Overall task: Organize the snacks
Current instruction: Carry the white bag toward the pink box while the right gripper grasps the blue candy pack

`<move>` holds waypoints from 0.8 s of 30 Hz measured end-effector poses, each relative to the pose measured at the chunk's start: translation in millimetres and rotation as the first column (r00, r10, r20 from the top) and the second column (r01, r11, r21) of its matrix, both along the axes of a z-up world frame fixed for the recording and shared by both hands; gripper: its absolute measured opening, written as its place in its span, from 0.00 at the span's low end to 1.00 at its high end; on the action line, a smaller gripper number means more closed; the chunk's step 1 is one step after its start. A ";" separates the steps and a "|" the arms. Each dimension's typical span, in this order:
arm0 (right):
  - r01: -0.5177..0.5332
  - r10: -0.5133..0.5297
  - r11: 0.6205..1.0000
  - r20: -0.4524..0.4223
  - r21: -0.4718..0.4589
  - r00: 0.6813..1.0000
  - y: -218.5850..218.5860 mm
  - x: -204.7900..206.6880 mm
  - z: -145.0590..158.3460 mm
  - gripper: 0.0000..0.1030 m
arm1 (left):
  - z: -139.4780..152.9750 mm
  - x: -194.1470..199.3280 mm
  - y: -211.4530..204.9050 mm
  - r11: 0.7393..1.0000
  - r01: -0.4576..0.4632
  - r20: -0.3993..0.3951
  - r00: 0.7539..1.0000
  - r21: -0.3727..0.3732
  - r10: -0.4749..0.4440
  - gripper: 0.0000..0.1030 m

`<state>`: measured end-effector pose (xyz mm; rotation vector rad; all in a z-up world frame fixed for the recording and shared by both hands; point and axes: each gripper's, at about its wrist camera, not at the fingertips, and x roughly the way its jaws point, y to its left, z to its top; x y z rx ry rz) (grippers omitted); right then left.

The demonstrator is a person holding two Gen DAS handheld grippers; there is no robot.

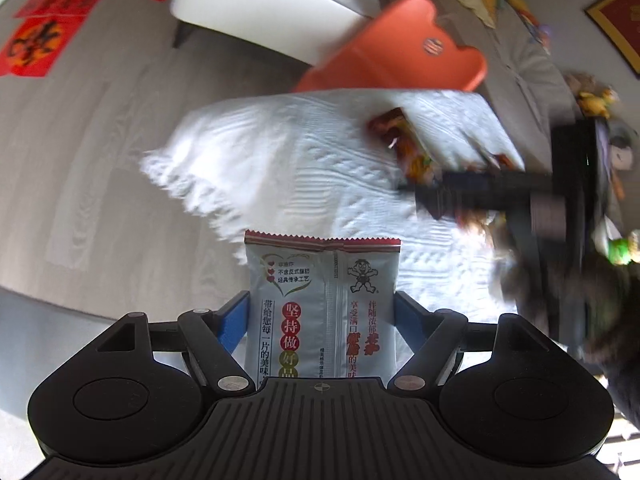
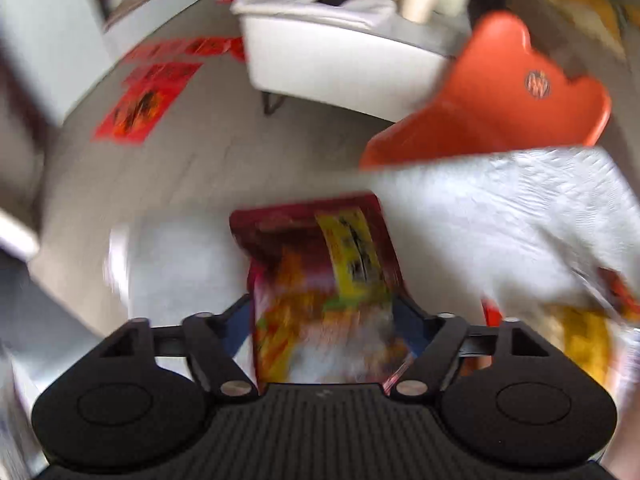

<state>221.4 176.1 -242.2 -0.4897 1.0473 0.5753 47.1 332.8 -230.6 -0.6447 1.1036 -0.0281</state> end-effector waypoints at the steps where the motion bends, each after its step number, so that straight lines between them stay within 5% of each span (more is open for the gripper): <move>1: -0.064 0.067 0.996 0.042 -0.060 0.997 -7.0 -19.9 0.2 0.61 | 0.5 5.2 -3.0 1.000 0.019 0.008 1.000 -0.007 -0.019 0.79; 4: -0.160 0.199 0.960 0.157 -0.230 0.967 -32.4 -65.4 -5.2 0.58 | 2.2 19.3 -10.7 0.997 0.069 0.031 0.997 -0.028 -0.068 0.79; 7: -0.053 0.115 0.950 0.187 -0.309 0.975 -60.4 -76.3 -4.6 0.58 | 1.8 30.7 -19.7 0.993 0.113 0.039 0.993 -0.039 -0.112 0.79; 11: 0.129 -0.117 0.984 0.099 -0.125 0.988 -99.0 -66.6 30.6 0.61 | 0.3 36.6 -30.5 0.988 0.150 0.039 0.988 -0.038 -0.148 0.79; 13: 0.200 -0.200 0.980 0.053 0.013 0.978 -114.5 -66.9 55.7 0.75 | -2.6 37.8 -34.0 0.988 0.152 0.027 0.988 -0.042 -0.151 0.79; 15: 0.274 -0.277 0.959 0.049 0.071 0.960 -122.7 -62.3 66.3 0.84 | -3.1 38.9 -37.3 0.987 0.151 0.012 0.989 -0.047 -0.150 0.79; 21: 0.425 -0.424 0.902 -0.026 0.075 0.905 -142.1 -28.2 47.5 0.84 | 4.2 35.5 -48.1 0.987 0.159 0.008 0.987 -0.011 -0.159 0.79; 24: 0.569 -0.552 0.815 -0.152 0.107 0.820 -151.5 -18.4 25.3 0.83 | -3.2 33.2 -53.9 0.990 0.139 -0.027 0.990 -0.001 -0.139 0.79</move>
